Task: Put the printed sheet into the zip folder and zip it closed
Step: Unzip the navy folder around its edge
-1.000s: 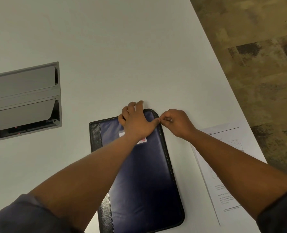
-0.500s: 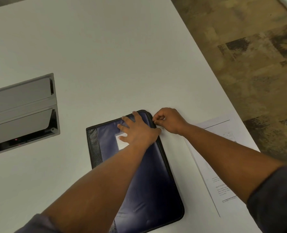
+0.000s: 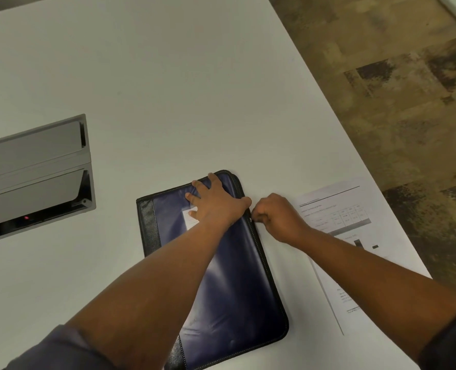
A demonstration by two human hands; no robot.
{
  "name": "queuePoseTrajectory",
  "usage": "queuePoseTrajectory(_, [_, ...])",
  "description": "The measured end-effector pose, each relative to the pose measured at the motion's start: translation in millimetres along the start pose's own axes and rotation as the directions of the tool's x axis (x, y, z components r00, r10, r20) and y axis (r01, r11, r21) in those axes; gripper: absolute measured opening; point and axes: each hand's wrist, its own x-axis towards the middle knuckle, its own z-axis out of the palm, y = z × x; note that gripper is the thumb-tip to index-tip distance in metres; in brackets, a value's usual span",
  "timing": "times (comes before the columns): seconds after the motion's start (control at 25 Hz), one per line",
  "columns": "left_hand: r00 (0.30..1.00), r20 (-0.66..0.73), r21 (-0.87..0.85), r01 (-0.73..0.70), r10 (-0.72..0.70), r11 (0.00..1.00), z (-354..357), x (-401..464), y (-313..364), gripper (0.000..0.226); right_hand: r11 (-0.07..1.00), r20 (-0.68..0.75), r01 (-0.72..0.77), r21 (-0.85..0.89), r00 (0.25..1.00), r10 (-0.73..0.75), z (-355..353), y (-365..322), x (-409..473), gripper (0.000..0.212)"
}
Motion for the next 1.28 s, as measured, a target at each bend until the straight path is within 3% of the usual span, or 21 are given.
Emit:
queuePoseTrajectory(0.28, [1.0,0.004,0.058,-0.013,0.012,0.998,6.3,6.1,-4.7,0.126,0.999,0.059,-0.03,-0.035,0.998,0.032,19.2,-6.1,-72.4,0.017])
queuePoseTrajectory(0.52, [0.994,-0.031,0.145,-0.095,0.1,0.985,13.6,-13.8,-19.4,0.132,0.991,0.086,-0.126,0.036,0.989,0.122,18.2,-8.4,-74.3,0.011])
queuePoseTrajectory(0.8, [0.989,0.087,0.047,0.113,-0.117,0.992,48.4,-67.9,-30.7,0.138,0.985,0.062,-0.147,0.085,0.988,0.143,12.8,-12.4,-72.8,0.009])
queuePoseTrajectory(1.28, [0.989,0.085,0.003,0.121,-0.121,0.993,47.9,-64.2,-27.2,0.135,0.988,0.071,-0.152,0.039,0.986,0.149,16.6,-8.8,-75.4,0.011])
